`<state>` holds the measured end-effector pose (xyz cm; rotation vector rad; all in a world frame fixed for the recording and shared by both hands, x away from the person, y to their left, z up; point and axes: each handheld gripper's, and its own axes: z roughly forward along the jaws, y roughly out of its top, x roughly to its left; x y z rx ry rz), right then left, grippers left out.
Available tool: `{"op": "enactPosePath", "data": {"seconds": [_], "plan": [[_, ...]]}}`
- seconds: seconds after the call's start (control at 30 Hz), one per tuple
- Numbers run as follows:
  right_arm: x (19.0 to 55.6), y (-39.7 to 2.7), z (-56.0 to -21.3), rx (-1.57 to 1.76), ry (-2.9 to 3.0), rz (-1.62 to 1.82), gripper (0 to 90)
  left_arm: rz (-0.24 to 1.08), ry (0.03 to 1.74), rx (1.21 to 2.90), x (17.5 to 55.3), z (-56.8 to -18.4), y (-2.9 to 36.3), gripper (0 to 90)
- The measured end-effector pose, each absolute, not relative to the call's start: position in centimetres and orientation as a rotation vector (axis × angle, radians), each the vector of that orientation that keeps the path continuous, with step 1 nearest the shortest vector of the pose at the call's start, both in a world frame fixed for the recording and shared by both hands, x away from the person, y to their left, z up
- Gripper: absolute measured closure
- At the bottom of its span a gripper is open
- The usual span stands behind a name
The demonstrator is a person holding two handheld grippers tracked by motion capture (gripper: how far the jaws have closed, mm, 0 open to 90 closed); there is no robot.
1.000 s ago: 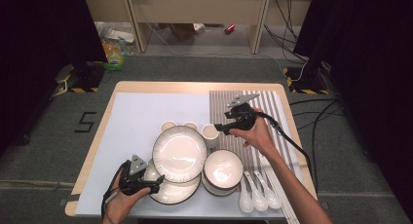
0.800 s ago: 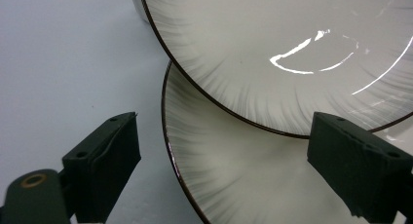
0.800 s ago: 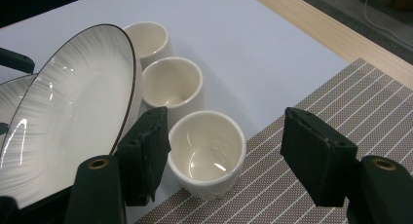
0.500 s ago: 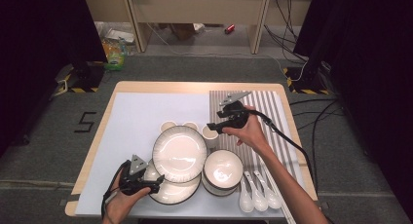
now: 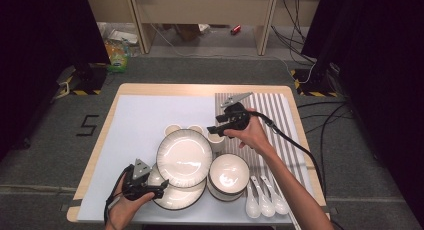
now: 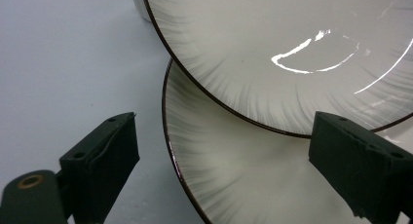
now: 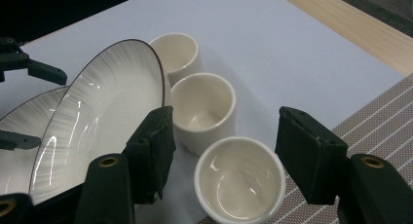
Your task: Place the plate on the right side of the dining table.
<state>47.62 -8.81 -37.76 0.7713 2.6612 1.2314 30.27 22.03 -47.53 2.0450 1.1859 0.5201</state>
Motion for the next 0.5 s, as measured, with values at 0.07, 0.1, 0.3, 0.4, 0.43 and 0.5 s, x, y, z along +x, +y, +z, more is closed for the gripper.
{"op": "enactPosePath", "data": {"seconds": [0.07,0.1,0.3,0.4,0.43,0.5], "plan": [[47.5,-8.3,-37.6,0.746,2.672,1.213,39.8,0.517,1.186,2.043,30.3,-47.6,22.0,10.0],[47.3,-7.8,-37.5,0.730,2.685,1.207,40.6,0.518,1.187,2.041,30.3,-47.6,22.0,10.0],[47.2,-6.8,-37.6,0.681,2.718,1.195,43.6,0.528,1.189,2.035,30.4,-47.8,21.9,9.9],[47.1,-6.3,-37.7,0.672,2.739,1.189,46.0,0.523,1.188,2.029,30.4,-47.8,22.0,9.9],[47.1,-6.0,-37.9,0.659,2.756,1.186,47.8,0.519,1.192,2.026,30.4,-47.8,22.0,9.4],[47.1,-5.8,-38.0,0.647,2.768,1.175,48.5,0.519,1.193,2.024,30.4,-47.8,22.0,9.1]]}}
